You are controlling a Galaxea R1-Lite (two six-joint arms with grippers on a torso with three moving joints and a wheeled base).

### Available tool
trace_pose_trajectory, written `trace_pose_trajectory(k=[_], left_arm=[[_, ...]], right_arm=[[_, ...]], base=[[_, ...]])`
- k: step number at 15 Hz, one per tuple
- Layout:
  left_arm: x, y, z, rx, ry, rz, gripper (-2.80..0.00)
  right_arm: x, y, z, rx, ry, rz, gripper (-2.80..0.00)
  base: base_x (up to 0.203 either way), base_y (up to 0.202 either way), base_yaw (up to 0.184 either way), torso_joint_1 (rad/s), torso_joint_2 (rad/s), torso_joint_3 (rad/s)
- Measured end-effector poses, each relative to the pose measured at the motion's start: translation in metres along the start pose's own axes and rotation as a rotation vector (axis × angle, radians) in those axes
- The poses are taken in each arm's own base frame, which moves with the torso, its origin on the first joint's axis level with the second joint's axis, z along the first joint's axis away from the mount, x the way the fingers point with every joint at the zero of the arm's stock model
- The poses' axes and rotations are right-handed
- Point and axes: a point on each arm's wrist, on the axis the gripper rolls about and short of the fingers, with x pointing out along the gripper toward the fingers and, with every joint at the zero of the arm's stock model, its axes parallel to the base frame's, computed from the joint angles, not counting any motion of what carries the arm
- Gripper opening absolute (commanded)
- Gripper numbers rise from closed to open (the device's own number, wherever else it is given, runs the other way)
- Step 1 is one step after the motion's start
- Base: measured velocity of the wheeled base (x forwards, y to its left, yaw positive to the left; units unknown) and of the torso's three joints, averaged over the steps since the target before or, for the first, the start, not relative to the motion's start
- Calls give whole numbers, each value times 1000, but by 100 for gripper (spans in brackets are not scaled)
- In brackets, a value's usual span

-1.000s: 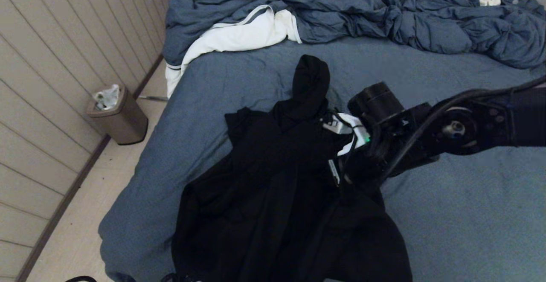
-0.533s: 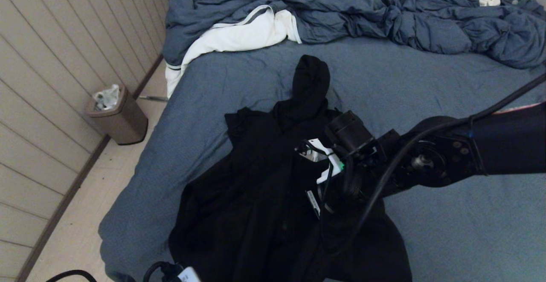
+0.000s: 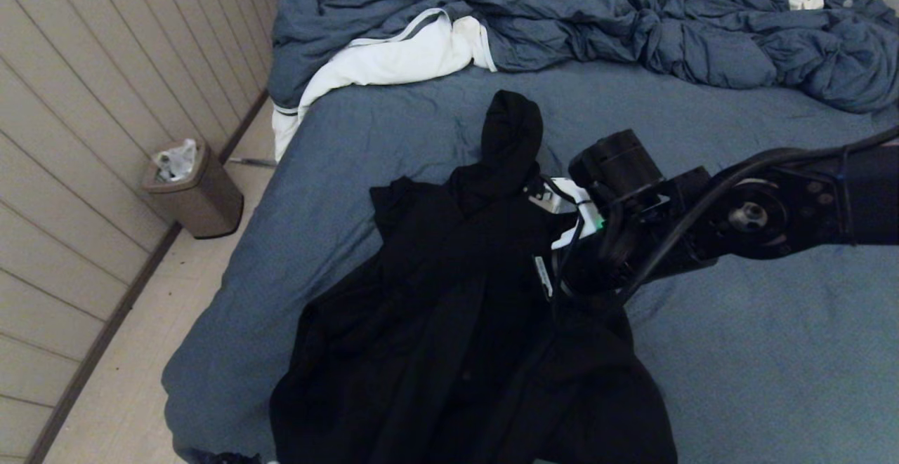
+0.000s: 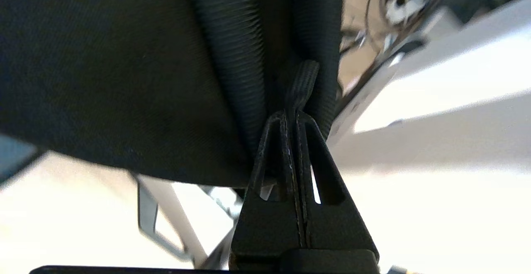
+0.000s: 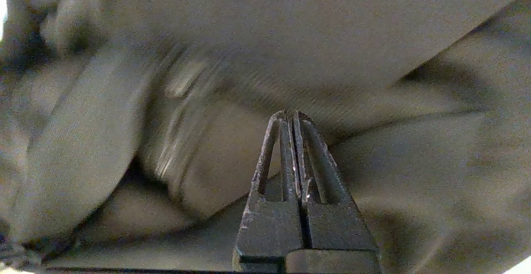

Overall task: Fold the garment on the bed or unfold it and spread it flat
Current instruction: Unfold the black sweatshirt

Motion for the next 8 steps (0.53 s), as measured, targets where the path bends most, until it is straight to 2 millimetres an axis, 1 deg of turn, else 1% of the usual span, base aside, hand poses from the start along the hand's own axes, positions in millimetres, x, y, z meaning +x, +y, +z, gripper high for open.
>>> trace_pose_trajectory(k=[2,4,6,8], left_arm=[[-3,4,-10,-9,36,1,-280],[-5,7,-16,-15,63,-12,-280],[-6,8,-19,-17,73,-16,-280],[-7,9,-21,-17,79,-14,-280]], right_arm=[[5,-4,10,8,-39,-10,-280],[17,-7,20,17,-70,-21,-280],[29,-7,26,19,-80,-33,-280],[31,-7,32,20,-96,-37,-280]], base=[[0,0,0,0,0,0],[0,0,0,0,0,0],[0,0,0,0,0,0],[0,0,0,0,0,0]])
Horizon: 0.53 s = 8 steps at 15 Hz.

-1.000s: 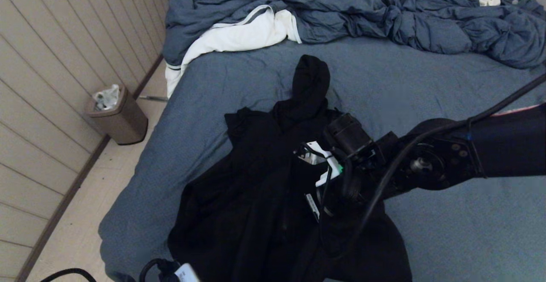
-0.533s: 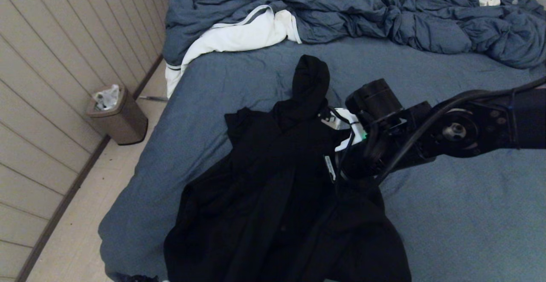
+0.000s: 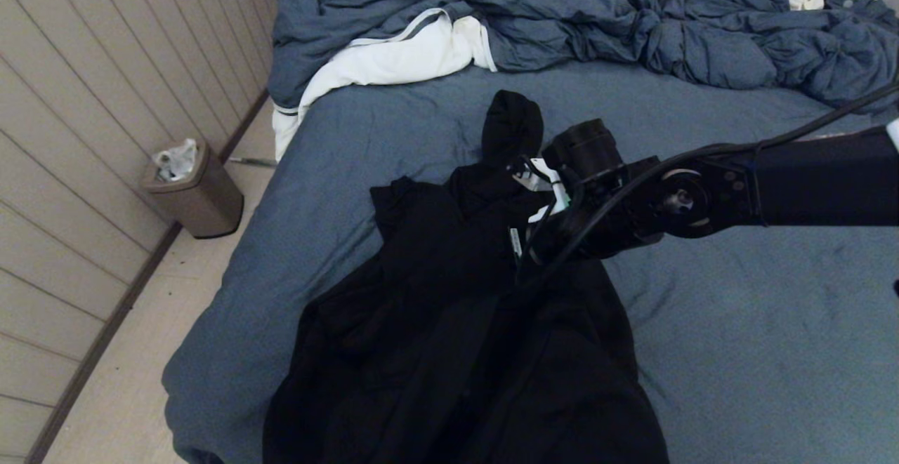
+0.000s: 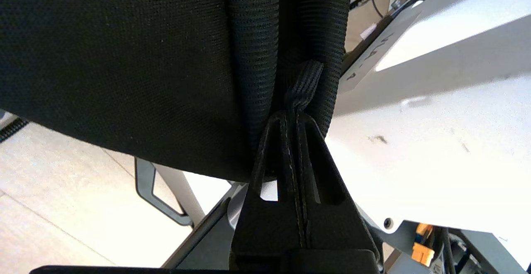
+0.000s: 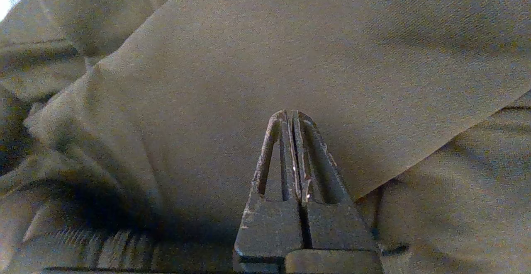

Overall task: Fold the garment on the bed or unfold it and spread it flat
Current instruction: Unfold the black sweatshirt

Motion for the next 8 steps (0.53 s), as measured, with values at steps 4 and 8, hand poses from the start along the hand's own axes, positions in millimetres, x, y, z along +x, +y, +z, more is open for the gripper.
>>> trace_pose_trajectory(k=[4,8], left_arm=[[-3,-1,2,-2,-31,-9,-280],[-15,-7,19,-4,-158,-31,-280]], right_arm=[[17,11,-20,-10,86,15,-280],[30,51,-69,-77,238,78,-280]], base=[[0,0,0,0,0,0],[0,0,0,0,0,0]])
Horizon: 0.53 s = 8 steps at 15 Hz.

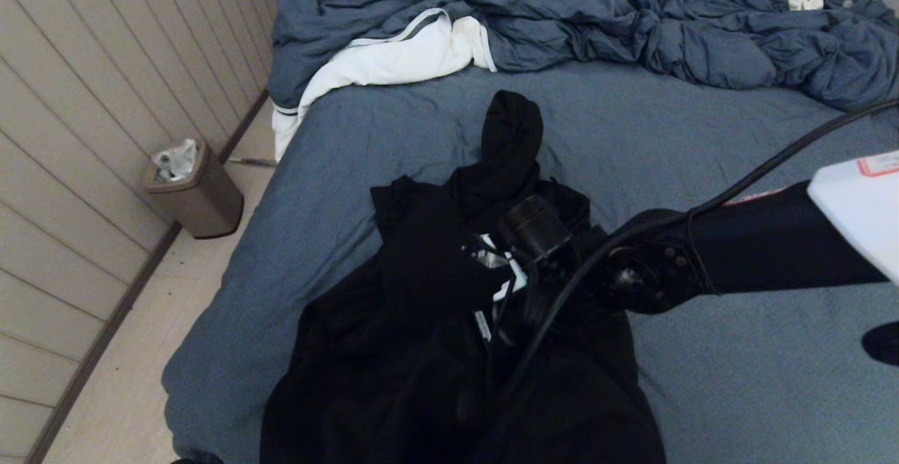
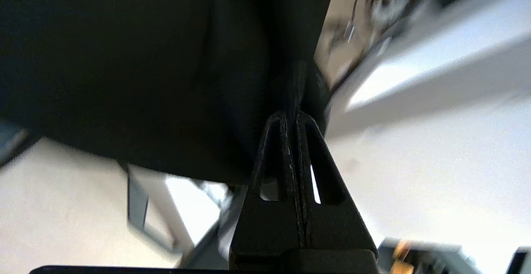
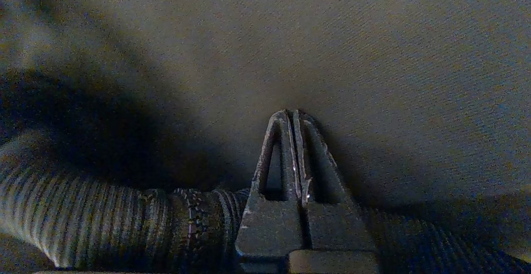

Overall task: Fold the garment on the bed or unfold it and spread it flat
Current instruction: Unfold the black sweatshirt

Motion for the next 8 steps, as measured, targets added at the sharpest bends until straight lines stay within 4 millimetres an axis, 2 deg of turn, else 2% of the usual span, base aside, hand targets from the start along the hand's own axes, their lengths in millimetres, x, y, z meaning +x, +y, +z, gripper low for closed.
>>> trace_pose_trajectory(k=[2,4,8], left_arm=[[-4,-6,17,-6,-92,32,-280],[-9,-11,31,-14,-166,36,-280],[-13,-16,49,-34,-240,18,-280]], right_arm=[[8,15,-20,-20,44,23,-280],[12,21,-38,-30,73,33,-280],[10,22,-52,-39,72,41,-280]], base=[[0,0,0,0,0,0],[0,0,0,0,0,0],[0,0,0,0,0,0]])
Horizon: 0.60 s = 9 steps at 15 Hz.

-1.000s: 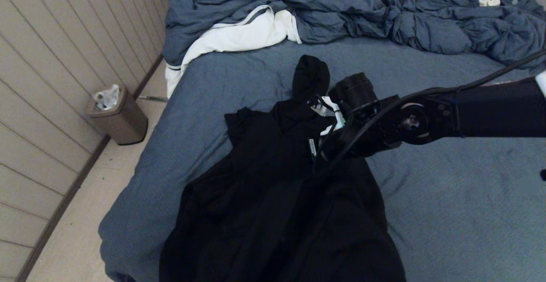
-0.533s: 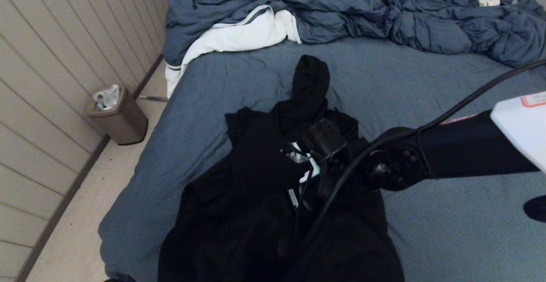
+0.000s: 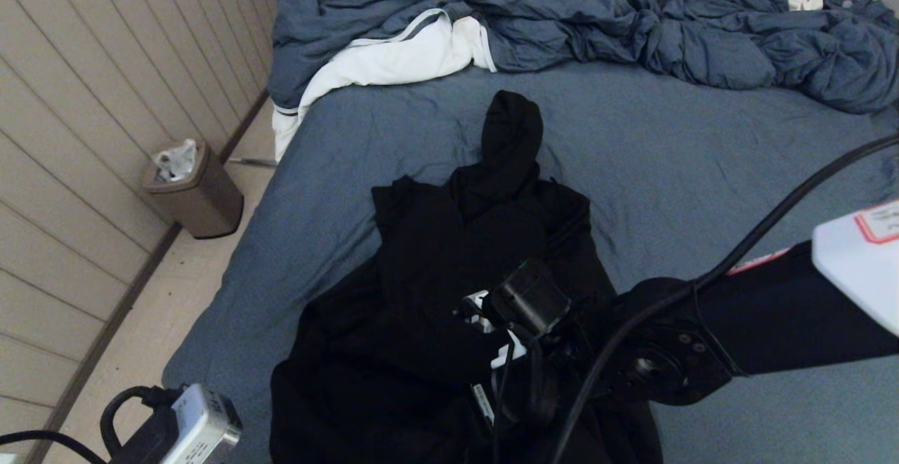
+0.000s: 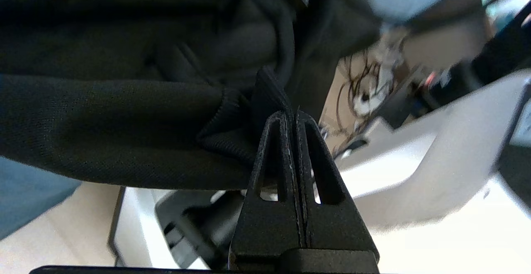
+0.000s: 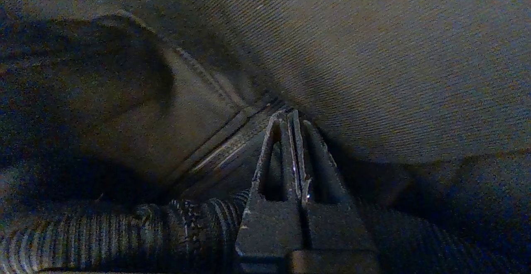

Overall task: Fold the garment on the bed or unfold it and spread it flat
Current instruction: Unfold the black sweatshirt

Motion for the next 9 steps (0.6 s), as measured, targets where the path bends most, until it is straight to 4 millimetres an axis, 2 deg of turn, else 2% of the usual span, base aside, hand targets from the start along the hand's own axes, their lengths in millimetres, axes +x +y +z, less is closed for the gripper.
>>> trace_pose_trajectory(k=[2,3,9], left_arm=[[2,1,13,-20,-38,22,-280],[3,1,22,-31,-57,39,0],[7,3,63,-71,-171,95,0]], right_arm=[[-1,1,-1,-3,-2,2,-280],[-2,1,0,-3,-5,2,-280],[-5,2,-1,-8,-13,9,-280]], base=[[0,0,0,0,0,0],[0,0,0,0,0,0],[0,0,0,0,0,0]])
